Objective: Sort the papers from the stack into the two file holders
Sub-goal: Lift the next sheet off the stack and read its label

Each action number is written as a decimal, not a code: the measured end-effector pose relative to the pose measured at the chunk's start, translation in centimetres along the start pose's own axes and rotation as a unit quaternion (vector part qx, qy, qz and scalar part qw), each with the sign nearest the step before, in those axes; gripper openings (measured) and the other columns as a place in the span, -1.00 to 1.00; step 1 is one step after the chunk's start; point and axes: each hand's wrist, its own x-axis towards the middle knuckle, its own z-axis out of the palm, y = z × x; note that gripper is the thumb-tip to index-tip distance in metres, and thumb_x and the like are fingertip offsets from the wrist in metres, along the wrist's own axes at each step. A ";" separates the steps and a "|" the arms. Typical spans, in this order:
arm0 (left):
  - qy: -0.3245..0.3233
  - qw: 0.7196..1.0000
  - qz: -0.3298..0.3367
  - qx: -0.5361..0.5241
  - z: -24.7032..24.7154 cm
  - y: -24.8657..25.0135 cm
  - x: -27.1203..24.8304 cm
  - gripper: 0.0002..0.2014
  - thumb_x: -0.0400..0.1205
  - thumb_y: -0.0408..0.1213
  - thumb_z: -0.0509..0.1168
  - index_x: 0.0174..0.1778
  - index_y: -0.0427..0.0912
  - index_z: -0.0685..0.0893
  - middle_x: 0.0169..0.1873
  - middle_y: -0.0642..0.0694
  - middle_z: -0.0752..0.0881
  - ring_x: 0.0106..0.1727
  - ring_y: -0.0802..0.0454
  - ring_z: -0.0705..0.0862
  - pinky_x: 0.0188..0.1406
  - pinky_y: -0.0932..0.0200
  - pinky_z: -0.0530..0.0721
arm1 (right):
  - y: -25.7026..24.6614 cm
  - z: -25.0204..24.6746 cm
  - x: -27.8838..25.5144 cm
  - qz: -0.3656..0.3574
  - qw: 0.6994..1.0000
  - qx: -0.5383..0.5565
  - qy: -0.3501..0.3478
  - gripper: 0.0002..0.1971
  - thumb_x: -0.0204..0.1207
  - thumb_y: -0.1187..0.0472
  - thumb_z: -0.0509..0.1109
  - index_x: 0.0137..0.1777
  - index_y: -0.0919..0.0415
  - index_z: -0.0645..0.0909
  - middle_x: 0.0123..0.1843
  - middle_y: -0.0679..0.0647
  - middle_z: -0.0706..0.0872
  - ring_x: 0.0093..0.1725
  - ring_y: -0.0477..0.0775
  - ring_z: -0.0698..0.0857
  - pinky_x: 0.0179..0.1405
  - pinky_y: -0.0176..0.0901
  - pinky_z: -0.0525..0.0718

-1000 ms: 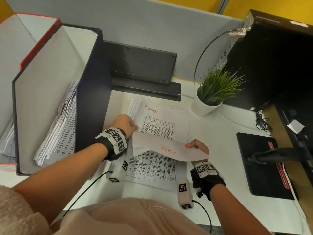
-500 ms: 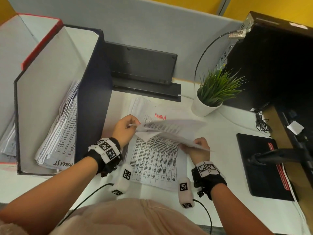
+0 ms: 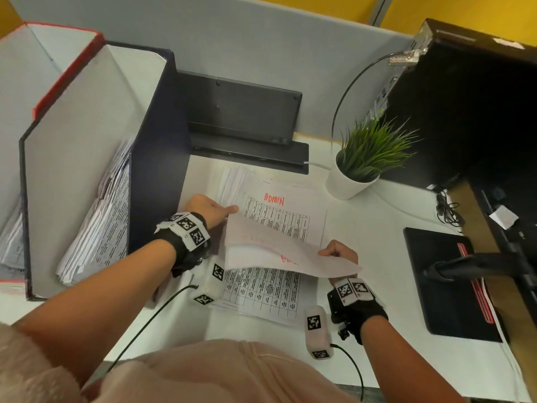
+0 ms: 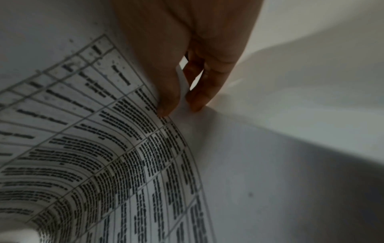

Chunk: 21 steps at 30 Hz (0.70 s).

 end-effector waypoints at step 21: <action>-0.005 0.986 0.121 0.111 0.9 -0.2 0.3 -0.79 0.50 -0.30 0.41 -0.32 -0.41 0.75 -0.42 -0.18 0.67 -0.32 -0.06 0.64 -0.20 0.05 0.72 | -0.5 0.3 0.6 0.039 0.997 0.056 0.024 -0.64 0.30 0.64 0.11 -0.63 0.32 0.46 -0.60 0.03 0.50 -0.58 -0.02 0.48 -0.57 -0.38 0.47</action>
